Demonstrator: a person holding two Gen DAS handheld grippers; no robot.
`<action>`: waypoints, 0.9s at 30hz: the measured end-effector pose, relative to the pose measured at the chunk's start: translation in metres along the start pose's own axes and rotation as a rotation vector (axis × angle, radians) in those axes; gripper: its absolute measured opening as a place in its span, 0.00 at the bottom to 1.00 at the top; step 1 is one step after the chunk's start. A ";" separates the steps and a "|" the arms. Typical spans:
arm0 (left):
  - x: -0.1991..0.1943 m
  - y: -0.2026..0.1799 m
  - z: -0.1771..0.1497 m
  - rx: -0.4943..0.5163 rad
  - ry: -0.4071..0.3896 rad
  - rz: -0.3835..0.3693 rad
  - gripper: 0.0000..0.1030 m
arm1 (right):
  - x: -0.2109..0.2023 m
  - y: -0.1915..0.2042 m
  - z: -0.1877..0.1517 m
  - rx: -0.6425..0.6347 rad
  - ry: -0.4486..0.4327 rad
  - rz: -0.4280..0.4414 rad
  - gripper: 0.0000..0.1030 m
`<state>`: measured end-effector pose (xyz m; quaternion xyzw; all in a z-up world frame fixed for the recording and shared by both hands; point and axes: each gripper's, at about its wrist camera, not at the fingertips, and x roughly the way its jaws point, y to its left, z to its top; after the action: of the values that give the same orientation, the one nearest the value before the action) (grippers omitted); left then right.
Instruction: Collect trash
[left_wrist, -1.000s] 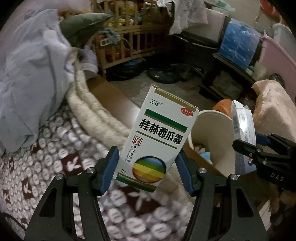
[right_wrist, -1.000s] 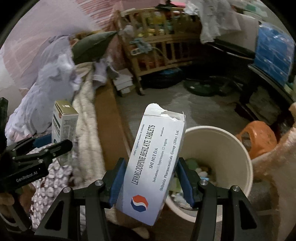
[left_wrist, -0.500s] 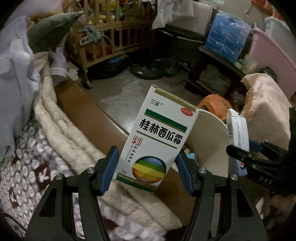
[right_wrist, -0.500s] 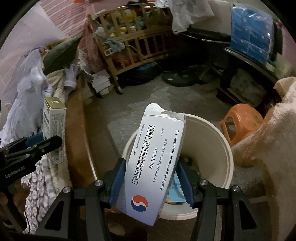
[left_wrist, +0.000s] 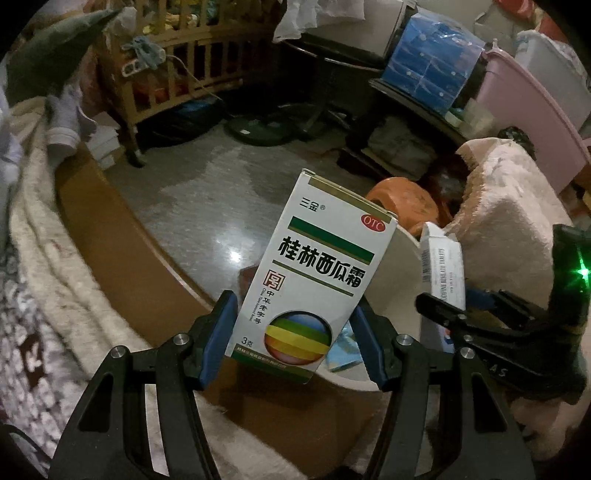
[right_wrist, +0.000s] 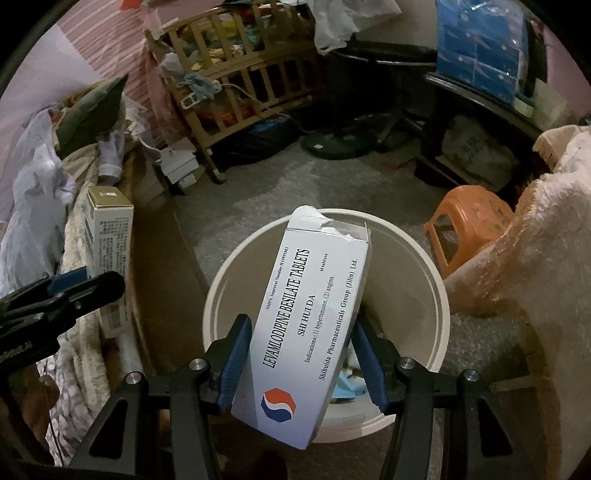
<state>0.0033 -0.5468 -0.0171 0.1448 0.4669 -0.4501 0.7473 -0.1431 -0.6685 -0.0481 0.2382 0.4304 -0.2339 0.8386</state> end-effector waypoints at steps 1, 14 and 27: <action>0.001 0.000 0.000 -0.010 -0.001 -0.007 0.59 | 0.001 -0.002 0.000 0.006 -0.003 -0.004 0.52; 0.004 0.004 -0.002 -0.076 -0.002 -0.055 0.61 | 0.000 -0.008 -0.008 0.051 -0.037 -0.022 0.63; -0.074 0.011 -0.034 -0.029 -0.196 0.107 0.61 | -0.066 0.043 -0.018 -0.021 -0.245 -0.035 0.63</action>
<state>-0.0187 -0.4797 0.0245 0.1141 0.3897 -0.4145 0.8144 -0.1628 -0.6117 0.0063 0.1915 0.3315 -0.2713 0.8831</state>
